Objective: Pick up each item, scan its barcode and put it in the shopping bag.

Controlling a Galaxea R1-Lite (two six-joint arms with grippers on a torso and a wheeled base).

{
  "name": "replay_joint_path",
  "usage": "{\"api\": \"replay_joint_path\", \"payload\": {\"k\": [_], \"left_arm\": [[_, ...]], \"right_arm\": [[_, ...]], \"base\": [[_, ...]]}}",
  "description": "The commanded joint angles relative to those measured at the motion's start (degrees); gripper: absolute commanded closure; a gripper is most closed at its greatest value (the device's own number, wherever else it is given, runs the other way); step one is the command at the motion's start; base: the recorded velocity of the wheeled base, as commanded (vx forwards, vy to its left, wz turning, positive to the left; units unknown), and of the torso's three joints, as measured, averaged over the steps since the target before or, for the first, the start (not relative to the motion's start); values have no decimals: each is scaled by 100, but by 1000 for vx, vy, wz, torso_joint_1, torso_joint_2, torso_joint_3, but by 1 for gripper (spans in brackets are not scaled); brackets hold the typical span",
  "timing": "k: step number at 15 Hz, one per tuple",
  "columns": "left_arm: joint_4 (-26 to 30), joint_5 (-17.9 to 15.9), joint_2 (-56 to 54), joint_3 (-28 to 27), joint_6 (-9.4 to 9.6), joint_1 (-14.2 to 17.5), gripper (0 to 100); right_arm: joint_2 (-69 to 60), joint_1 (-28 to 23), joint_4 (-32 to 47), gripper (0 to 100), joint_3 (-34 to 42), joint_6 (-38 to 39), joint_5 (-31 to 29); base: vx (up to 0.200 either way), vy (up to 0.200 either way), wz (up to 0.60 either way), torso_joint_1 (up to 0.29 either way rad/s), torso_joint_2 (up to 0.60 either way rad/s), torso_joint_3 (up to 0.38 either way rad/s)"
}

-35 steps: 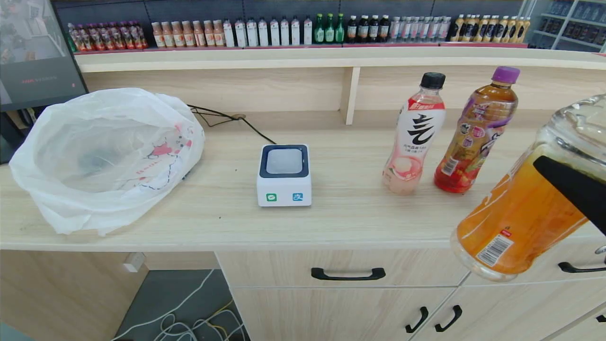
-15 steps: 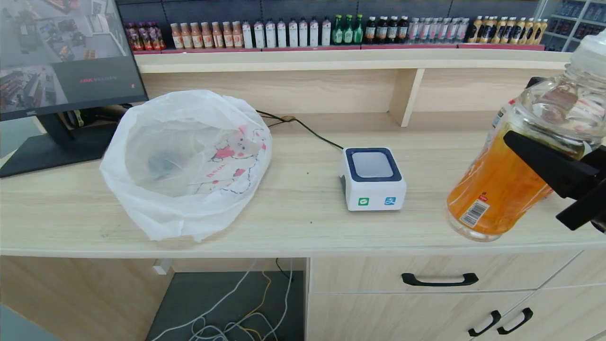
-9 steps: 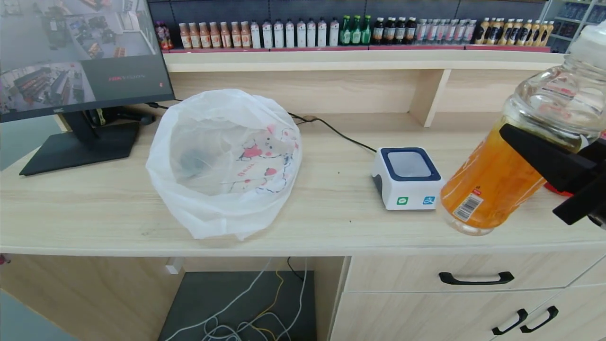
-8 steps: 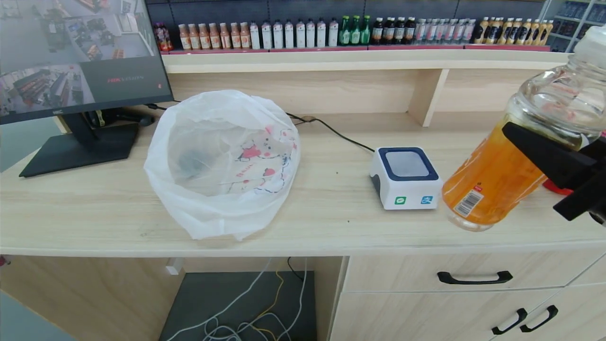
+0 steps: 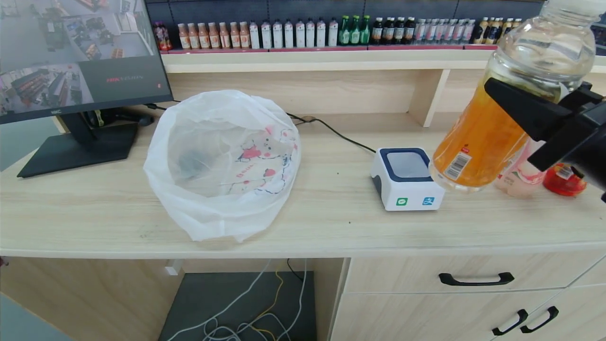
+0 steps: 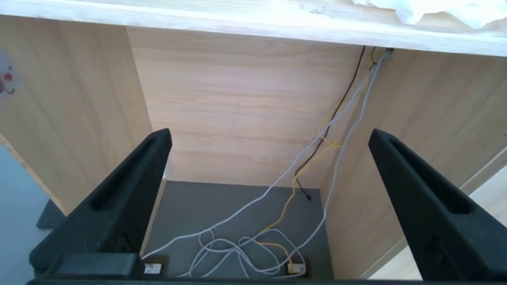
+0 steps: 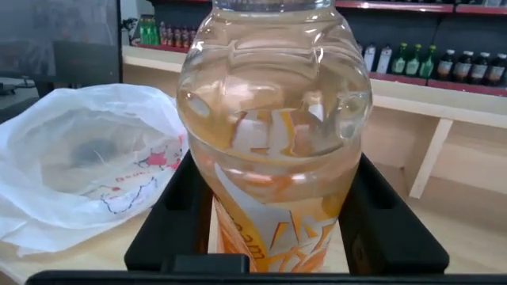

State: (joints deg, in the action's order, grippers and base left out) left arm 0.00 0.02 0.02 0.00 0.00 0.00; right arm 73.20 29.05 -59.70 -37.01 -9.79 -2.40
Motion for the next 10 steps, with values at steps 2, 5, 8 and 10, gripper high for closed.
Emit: {"api": "replay_joint_path", "payload": {"k": [2, 5, 8, 10], "left_arm": [[0, 6, -2, 0, 0, 0, 0], [0, -2, -2, 0, 0, 0, 0], [0, 6, -2, 0, 0, 0, 0], [0, -2, -2, 0, 0, 0, 0]], "right_arm": [[467, -5, 187, 100, -579, -67, 100], [853, -5, 274, 100, -1080, -480, 267], [1302, -13, 274, 100, -1757, -1297, 1022], [1521, -13, 274, 100, -2003, -1772, 1585]], "base": [[0, 0, 0, 0, 0, 0], [0, 0, 0, 0, 0, 0], [0, 0, 0, 0, 0, 0], [0, 0, 0, 0, 0, 0]]}}
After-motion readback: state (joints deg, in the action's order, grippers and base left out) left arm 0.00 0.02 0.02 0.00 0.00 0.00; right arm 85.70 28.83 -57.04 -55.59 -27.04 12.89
